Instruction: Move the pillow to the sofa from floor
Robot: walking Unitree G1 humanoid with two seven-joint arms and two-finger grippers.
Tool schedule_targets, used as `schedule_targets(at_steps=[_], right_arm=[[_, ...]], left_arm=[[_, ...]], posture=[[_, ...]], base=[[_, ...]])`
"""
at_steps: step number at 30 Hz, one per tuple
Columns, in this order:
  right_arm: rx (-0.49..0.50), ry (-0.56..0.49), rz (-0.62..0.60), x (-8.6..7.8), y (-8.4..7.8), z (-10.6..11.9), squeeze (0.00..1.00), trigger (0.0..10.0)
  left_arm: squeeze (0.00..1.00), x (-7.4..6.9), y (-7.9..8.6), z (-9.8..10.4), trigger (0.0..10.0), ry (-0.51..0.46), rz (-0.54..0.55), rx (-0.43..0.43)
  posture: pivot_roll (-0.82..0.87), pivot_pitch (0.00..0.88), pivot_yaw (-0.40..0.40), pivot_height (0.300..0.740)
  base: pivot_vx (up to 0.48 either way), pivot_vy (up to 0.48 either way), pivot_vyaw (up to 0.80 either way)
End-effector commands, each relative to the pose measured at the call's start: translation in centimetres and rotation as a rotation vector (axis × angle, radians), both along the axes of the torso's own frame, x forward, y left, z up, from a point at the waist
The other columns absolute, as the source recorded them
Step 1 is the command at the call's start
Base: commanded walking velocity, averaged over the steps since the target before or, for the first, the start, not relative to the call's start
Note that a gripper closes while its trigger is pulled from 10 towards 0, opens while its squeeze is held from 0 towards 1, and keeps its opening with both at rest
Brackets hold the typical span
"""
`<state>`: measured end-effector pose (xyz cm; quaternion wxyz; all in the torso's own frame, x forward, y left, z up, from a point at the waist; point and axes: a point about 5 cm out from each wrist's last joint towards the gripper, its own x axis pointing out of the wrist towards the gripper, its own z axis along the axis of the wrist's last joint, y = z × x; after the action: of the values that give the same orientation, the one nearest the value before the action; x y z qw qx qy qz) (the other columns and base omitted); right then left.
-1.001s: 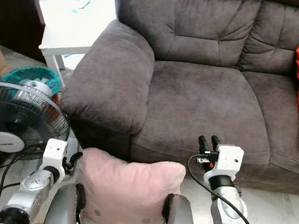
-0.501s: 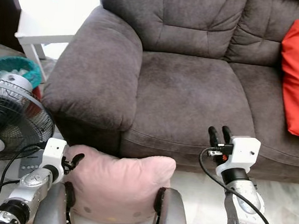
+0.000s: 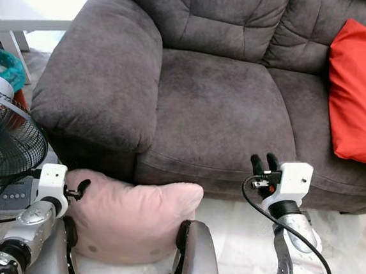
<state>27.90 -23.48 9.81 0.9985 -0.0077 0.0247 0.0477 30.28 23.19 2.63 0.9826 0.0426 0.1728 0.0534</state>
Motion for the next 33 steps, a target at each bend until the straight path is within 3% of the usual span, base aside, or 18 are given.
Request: schedule_targets(at_steps=[1,8,18,23,33], right_arm=[[-0.018,0.023,-0.009,-0.1,-0.6,-0.3,0.00,10.0],[-0.028,0.035,0.013,-0.1,-0.2,-0.4,0.00,10.0],[-0.043,0.051,0.007,-1.2,-0.9,-0.7,0.00,10.0],[-0.056,0.061,0.026,-1.8,-0.9,-0.8,0.00,10.0],[-0.060,0.067,0.030,-2.5,-1.1,-0.6,0.00,10.0]], left_arm=[[0.00,-0.5,-0.2,-0.6,10.0,0.011,0.013,-0.029],[0.00,-0.2,-0.1,-0.2,10.0,-0.001,-0.032,-0.036],[0.00,-0.1,0.7,-0.3,10.0,0.068,-0.030,0.029],[0.00,-0.2,0.7,-0.5,10.0,0.064,-0.018,-0.033],[0.00,-0.2,0.8,-0.5,10.0,0.068,-0.010,-0.025]], posture=[[-0.09,0.218,-0.225,0.504],[-0.10,0.242,-0.240,0.504],[-0.12,0.257,-0.245,0.504],[-0.13,0.267,-0.251,0.504],[-0.15,0.279,-0.262,0.504]], base=[[0.000,0.000,0.00],[0.000,0.000,0.00],[0.000,0.000,0.00],[0.000,0.000,0.00],[0.000,0.000,0.00]])
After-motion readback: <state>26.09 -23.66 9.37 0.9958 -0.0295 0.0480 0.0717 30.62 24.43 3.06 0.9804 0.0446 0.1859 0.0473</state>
